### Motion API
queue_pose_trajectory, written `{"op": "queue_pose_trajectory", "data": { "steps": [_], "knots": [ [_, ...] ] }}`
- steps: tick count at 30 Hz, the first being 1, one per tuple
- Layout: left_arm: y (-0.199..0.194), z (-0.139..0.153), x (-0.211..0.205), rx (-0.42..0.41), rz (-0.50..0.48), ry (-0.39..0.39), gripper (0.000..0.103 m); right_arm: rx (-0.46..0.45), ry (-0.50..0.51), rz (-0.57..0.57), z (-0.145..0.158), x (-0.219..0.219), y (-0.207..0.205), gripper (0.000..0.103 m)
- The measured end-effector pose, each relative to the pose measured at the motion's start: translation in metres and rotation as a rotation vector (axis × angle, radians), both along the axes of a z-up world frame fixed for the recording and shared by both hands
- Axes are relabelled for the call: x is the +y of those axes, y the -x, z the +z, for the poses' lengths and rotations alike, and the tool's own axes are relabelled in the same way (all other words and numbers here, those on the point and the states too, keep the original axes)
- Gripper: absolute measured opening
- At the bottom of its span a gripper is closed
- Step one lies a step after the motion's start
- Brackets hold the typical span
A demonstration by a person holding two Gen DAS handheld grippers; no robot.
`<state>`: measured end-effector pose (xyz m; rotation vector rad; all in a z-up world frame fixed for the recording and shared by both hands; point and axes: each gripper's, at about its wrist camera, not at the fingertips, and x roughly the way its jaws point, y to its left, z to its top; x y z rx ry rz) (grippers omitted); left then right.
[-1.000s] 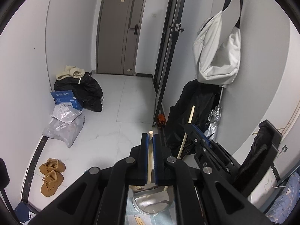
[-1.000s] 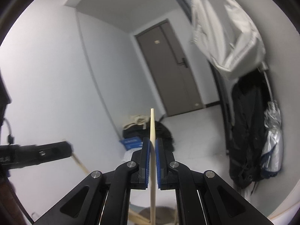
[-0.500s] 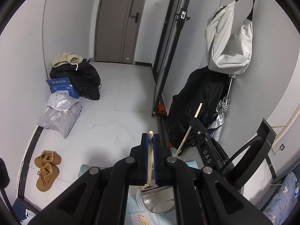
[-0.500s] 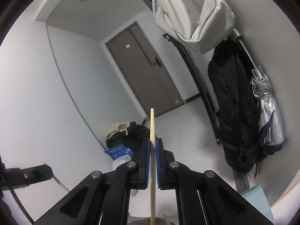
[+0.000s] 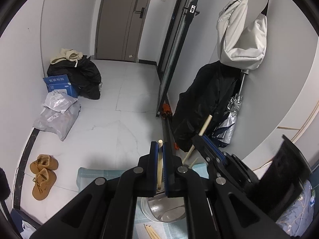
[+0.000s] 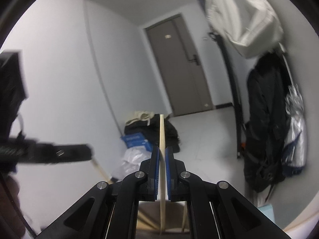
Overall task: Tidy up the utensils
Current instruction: 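Lower both chopsticks into the holder compartments, then open both grippers and raise them away from the holder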
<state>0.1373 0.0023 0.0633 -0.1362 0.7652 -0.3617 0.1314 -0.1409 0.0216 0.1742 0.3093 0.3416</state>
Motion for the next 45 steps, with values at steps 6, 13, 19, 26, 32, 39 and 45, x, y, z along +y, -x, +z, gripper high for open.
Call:
{"op": "queue_pose_trajectory", "data": {
  "steps": [6, 13, 19, 26, 32, 39, 45],
  "knots": [
    [0.002, -0.010, 0.001, 0.003, -0.009, 0.004, 0.001, 0.005, 0.076, 0.084, -0.004, 0.007, 0.011, 0.005],
    [-0.001, -0.023, 0.001, 0.059, -0.026, 0.027, 0.000, 0.050, 0.140, 0.123, -0.012, 0.009, 0.013, 0.005],
    [0.002, -0.033, -0.001, 0.126, -0.039, 0.004, 0.002, 0.185, 0.151, 0.143, -0.024, 0.004, 0.015, 0.008],
    [0.027, -0.023, 0.013, 0.082, 0.022, 0.012, 0.034, 0.189, 0.122, 0.124, -0.015, -0.013, 0.049, 0.021],
    [0.050, -0.018, 0.016, 0.012, 0.062, -0.016, 0.051, 0.160, 0.112, 0.085, -0.005, -0.022, 0.083, 0.046],
    [0.080, -0.017, 0.016, -0.073, 0.108, -0.064, 0.060, 0.107, 0.125, -0.028, 0.000, -0.026, 0.118, 0.072],
    [0.103, -0.022, 0.020, -0.120, 0.149, -0.075, 0.079, 0.084, 0.120, -0.088, 0.003, -0.030, 0.137, 0.075]
  ]
}}
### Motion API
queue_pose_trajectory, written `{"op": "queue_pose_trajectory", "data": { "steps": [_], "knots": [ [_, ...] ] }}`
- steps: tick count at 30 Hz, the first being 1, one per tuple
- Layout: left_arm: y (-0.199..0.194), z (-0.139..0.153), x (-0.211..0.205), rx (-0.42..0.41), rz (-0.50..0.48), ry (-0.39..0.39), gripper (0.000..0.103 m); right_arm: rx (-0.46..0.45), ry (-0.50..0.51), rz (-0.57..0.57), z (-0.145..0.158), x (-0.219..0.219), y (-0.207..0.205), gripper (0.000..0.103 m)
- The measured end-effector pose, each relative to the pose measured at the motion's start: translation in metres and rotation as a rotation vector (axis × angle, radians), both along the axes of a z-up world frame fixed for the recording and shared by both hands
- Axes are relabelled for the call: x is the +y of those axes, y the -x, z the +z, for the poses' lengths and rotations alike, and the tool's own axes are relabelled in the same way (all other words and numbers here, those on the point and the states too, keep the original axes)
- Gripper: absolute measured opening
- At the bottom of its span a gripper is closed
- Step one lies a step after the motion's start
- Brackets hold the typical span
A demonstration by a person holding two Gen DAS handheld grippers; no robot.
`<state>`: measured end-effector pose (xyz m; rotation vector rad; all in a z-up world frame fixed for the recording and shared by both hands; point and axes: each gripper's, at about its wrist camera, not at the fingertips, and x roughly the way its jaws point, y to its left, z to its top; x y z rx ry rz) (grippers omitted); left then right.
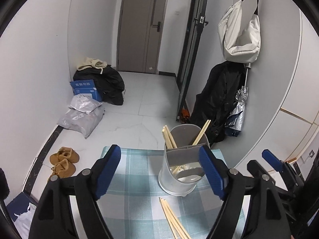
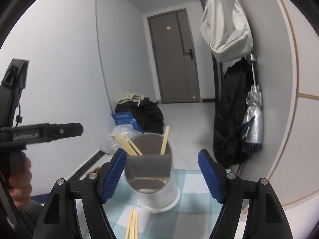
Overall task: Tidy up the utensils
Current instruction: 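Open both grippers and raise them away from the holder, then move both grippers down toward the remaining chopsticks on the mat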
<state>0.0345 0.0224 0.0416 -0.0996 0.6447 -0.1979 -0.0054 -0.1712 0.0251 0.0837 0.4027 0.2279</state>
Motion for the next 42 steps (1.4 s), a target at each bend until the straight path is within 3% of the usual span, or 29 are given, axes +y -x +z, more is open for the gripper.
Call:
{"op": "queue_pose_trajectory", "data": {
  "steps": [8, 21, 31, 35, 42],
  "knots": [
    [0.020, -0.017, 0.003, -0.013, 0.049, -0.004, 0.089, 0.021, 0.008, 0.007, -0.007, 0.004, 0.023, 0.086],
    [0.041, -0.059, 0.011, 0.033, 0.054, 0.018, 0.090, 0.109, 0.026, 0.022, -0.047, 0.011, 0.043, 0.089],
    [0.033, -0.106, 0.017, 0.108, 0.059, 0.018, 0.090, 0.264, 0.057, 0.023, -0.084, 0.013, 0.031, 0.089],
    [0.030, -0.117, 0.022, 0.115, 0.074, -0.020, 0.090, 0.315, 0.096, 0.027, -0.097, 0.017, 0.024, 0.089],
    [0.008, -0.127, 0.042, 0.164, 0.149, -0.007, 0.090, 0.471, 0.166, 0.111, -0.131, 0.037, -0.006, 0.088]
  ]
}}
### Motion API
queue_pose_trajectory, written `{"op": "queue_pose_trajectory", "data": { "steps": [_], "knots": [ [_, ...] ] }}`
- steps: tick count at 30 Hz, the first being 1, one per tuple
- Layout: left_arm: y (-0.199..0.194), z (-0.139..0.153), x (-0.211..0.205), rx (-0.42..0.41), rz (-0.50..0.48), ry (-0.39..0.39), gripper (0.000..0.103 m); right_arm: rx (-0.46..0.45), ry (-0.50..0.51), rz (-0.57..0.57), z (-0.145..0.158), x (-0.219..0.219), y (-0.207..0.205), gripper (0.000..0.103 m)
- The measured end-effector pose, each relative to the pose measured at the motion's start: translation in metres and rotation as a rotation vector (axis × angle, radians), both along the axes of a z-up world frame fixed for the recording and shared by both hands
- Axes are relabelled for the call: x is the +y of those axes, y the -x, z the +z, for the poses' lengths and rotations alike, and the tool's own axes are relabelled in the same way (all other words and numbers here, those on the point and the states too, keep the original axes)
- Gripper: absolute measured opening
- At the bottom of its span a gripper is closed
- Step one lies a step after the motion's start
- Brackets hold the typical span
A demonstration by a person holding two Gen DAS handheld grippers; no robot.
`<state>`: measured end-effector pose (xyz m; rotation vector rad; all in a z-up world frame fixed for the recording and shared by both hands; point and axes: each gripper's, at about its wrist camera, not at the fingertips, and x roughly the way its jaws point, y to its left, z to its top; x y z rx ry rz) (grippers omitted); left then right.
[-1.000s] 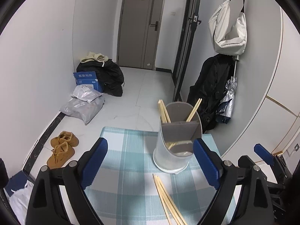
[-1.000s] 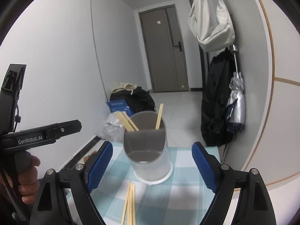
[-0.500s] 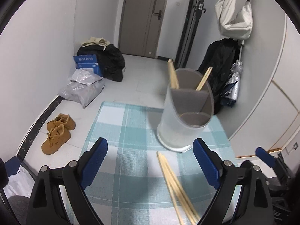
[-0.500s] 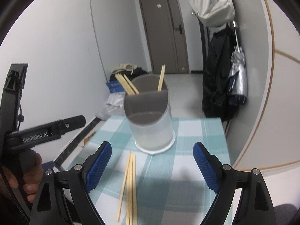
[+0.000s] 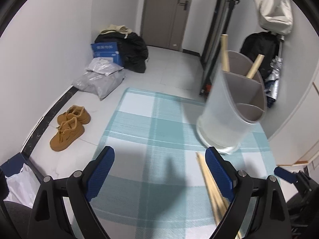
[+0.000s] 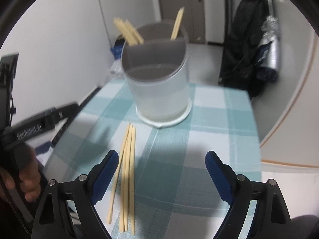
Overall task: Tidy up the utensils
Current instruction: 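Move both grippers down toward the remaining chopsticks on the mat, then pinch one chopstick with the right gripper while the left gripper pinches another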
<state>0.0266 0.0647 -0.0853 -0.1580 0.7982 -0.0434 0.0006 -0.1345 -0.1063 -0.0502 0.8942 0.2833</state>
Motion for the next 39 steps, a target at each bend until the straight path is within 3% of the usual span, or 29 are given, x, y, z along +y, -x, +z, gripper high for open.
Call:
{"op": "queue_pose_trajectory", "data": {
  "steps": [5, 11, 15, 19, 21, 26, 31, 39],
  "knots": [
    [-0.008, -0.001, 0.014, 0.021, 0.038, 0.035, 0.090, 0.073, 0.061, 0.067, -0.020, 0.020, -0.023, 0.086],
    [-0.016, -0.007, 0.026, 0.056, 0.095, 0.087, 0.090, 0.098, 0.141, 0.122, -0.038, 0.041, -0.041, 0.074],
    [-0.020, -0.010, 0.027, 0.075, 0.097, 0.112, 0.090, 0.135, 0.162, 0.133, -0.046, 0.048, -0.047, 0.058],
    [-0.020, -0.009, 0.030, 0.084, 0.107, 0.131, 0.090, 0.117, 0.213, 0.151, -0.045, 0.056, -0.045, 0.054],
    [-0.022, -0.010, 0.034, 0.092, 0.116, 0.144, 0.090, 0.122, 0.221, 0.161, -0.046, 0.060, -0.042, 0.043],
    [-0.026, -0.013, 0.043, 0.114, 0.147, 0.171, 0.090, 0.131, 0.231, 0.191, -0.045, 0.067, -0.038, 0.033],
    [-0.027, -0.017, 0.048, 0.140, 0.166, 0.191, 0.090, 0.168, 0.197, 0.220, -0.046, 0.069, -0.040, 0.007],
    [-0.027, -0.016, 0.050, 0.149, 0.169, 0.212, 0.090, 0.245, 0.160, 0.234, -0.038, 0.050, -0.025, 0.006]
  ]
}}
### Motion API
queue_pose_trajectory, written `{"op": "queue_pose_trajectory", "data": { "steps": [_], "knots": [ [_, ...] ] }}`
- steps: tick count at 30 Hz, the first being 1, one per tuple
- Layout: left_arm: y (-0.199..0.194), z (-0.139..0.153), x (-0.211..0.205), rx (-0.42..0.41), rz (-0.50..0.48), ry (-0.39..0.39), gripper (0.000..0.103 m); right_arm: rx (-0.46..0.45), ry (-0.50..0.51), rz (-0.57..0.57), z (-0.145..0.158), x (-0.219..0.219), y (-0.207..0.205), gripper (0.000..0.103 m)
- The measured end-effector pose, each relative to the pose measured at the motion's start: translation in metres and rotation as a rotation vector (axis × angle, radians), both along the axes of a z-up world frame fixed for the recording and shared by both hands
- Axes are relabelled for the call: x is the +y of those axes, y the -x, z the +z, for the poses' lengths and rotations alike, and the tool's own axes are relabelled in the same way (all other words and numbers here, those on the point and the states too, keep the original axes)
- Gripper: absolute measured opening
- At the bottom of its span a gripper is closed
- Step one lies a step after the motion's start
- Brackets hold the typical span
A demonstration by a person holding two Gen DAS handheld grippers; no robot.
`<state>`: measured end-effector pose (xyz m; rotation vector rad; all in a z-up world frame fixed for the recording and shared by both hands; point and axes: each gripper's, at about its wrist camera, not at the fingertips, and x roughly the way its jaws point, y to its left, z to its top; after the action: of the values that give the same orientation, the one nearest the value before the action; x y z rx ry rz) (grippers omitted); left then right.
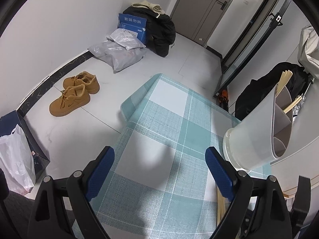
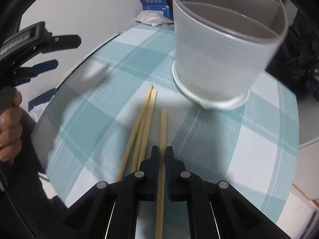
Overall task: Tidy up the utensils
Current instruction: 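Pinch one chopstick with the right gripper while the left gripper pinches another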
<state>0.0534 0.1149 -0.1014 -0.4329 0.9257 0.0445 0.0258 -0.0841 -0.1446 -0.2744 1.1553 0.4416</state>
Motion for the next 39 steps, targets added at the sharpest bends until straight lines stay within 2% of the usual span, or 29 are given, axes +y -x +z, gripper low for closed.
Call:
{"op": "queue_pose_trajectory", "data": {
  "steps": [5, 15, 21, 24, 30, 32, 35, 39],
  "knots": [
    [0.000, 0.000, 0.000, 0.003, 0.002, -0.001, 0.090, 0.017, 0.002, 0.002, 0.003, -0.004, 0.009, 0.009],
    [0.003, 0.000, 0.005, 0.026, 0.009, -0.016, 0.090, -0.041, 0.021, 0.043, -0.005, 0.024, -0.018, 0.011],
    [0.007, -0.002, -0.001, 0.044, -0.015, -0.030, 0.089, -0.004, -0.044, 0.014, -0.003, 0.019, -0.028, 0.006],
    [0.007, -0.004, -0.011, 0.060, -0.051, -0.049, 0.090, -0.014, -0.078, -0.007, 0.000, 0.010, -0.026, 0.006],
    [0.011, -0.014, -0.053, 0.117, -0.228, -0.049, 0.089, -0.054, -0.258, -0.117, 0.029, -0.031, -0.018, 0.006],
    [0.011, -0.018, -0.065, 0.144, -0.282, -0.056, 0.089, -0.065, -0.379, -0.221, 0.042, -0.060, -0.020, 0.006],
    [0.012, -0.025, -0.082, 0.176, -0.336, -0.099, 0.089, -0.078, -0.443, -0.291, 0.047, -0.079, -0.020, 0.006],
    [0.013, -0.031, -0.092, 0.204, -0.360, -0.163, 0.089, -0.068, -0.545, -0.392, 0.051, -0.111, -0.013, 0.006]
  ]
}}
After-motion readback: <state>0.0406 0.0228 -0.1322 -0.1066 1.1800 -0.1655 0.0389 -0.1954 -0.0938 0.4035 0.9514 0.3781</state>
